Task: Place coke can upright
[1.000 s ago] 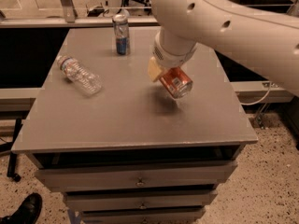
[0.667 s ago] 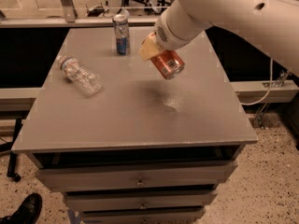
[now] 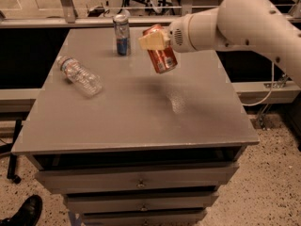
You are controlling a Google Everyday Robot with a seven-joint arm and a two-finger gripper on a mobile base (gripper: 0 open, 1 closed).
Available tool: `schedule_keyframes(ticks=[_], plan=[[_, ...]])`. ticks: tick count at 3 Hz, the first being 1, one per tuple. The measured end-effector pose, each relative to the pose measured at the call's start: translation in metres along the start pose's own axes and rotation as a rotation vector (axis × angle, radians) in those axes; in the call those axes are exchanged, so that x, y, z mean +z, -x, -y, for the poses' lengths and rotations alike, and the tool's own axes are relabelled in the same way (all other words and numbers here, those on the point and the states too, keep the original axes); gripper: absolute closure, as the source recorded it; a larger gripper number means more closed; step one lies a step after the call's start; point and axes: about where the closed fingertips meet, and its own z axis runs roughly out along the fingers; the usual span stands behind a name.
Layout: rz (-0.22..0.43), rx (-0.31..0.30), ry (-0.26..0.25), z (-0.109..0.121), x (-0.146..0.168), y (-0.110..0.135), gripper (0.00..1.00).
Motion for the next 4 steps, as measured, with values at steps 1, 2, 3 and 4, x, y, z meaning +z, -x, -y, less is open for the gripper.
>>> schedule_keyframes(ticks=[1,2,3,4], plan=[[0.137,0.063,0.082,0.028,-0.017,-0.011,1.0],[0.233,-0.024,0.184,0.014,-0.026,-0.009,1.0],[0.294,-0.138,0.259,-0.024,-0.022,0.009,1.0],[0.313,-0.129,0.266,-0.024,-0.025,0.005,1.0]])
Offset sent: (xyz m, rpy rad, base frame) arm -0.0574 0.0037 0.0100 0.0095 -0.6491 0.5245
